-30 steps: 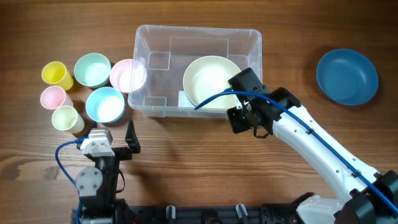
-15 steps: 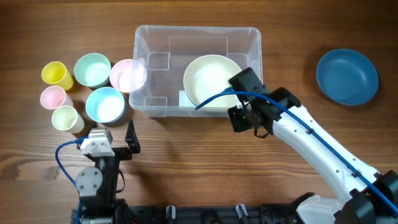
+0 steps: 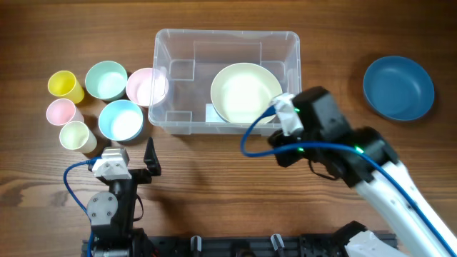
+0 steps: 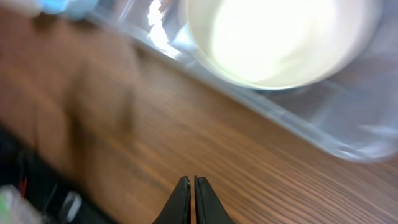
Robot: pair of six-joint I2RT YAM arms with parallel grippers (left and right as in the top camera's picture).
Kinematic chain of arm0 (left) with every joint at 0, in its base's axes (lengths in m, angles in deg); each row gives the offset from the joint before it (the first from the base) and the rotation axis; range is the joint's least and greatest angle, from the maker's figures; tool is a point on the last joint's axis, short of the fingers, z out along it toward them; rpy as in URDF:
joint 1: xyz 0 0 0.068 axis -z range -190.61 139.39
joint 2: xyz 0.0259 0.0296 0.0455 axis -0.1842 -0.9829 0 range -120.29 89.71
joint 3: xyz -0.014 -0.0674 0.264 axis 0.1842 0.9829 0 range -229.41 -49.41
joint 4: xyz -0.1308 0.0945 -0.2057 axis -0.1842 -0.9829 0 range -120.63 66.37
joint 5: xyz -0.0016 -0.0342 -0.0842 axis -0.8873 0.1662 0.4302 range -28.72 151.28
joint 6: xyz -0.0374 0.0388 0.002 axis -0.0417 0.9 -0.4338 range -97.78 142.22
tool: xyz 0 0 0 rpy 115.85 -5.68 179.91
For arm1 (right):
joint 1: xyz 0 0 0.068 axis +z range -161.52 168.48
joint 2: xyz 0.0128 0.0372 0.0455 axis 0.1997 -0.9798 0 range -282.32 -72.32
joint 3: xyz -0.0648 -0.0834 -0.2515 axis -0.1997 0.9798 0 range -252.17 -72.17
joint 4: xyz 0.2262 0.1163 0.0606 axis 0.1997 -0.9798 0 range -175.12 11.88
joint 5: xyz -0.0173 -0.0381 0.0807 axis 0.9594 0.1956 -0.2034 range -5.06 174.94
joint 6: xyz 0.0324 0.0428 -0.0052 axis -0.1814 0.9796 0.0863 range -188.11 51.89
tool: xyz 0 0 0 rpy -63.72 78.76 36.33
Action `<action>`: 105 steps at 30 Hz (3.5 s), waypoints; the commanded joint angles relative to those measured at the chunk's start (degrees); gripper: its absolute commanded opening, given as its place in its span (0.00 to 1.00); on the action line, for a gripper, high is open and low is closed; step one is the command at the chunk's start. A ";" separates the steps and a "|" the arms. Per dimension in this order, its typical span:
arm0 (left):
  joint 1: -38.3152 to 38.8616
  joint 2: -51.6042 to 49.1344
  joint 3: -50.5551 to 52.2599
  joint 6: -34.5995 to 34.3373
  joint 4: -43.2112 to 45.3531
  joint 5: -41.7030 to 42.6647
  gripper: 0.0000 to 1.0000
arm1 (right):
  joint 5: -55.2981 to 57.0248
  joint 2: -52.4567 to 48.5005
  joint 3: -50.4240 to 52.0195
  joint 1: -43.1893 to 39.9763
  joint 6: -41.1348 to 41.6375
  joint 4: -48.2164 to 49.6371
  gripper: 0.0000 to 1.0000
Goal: Pack container
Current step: 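Move the right gripper to the remaining teal bowl and grasp its rim, then lift the teal bowl and set it on the cream bowl in the bin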
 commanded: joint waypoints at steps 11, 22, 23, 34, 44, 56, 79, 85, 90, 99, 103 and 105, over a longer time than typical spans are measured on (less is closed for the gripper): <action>0.28 0.35 0.44 0.92 0.20 0.66 1.00 | 6.40 4.31 -1.46 -44.59 4.46 0.98 0.11; 0.28 0.35 0.44 0.92 0.20 0.66 1.00 | 0.79 -19.45 -1.46 -66.73 12.26 12.87 0.94; 0.28 0.35 0.44 0.92 0.20 0.66 1.00 | 0.85 -20.65 -1.46 -67.12 13.03 14.03 0.95; 0.28 0.35 0.44 0.92 0.20 0.66 1.00 | 4.96 -31.10 -1.46 -67.47 16.22 25.59 0.92; 0.28 0.35 0.44 0.92 0.20 0.66 1.00 | 4.83 -40.92 -1.46 -67.47 16.63 31.76 0.92; 0.28 0.35 0.44 0.92 0.20 0.66 1.00 | 3.65 -41.79 -1.44 -67.47 16.61 32.41 0.06; 0.28 0.35 0.44 0.92 0.20 0.66 1.00 | -20.41 2.27 -1.62 -43.89 8.50 35.34 0.04; 0.28 0.35 0.44 0.92 0.20 0.66 1.00 | 5.31 -4.24 -1.62 -15.47 7.26 37.81 0.04; 0.28 0.35 0.44 0.92 0.20 0.66 1.00 | 14.82 -16.37 -1.64 -9.22 7.23 40.24 0.04; 0.28 0.35 0.44 0.92 0.20 0.66 1.00 | 20.68 -26.01 -1.66 -9.22 7.19 39.78 0.04; 0.28 0.35 0.44 0.92 0.20 0.66 1.00 | 21.97 -27.21 -1.66 -9.22 7.21 38.45 0.04; 0.28 0.35 0.44 0.92 0.20 0.66 1.00 | 21.88 -27.34 -1.64 -9.22 7.23 38.01 0.13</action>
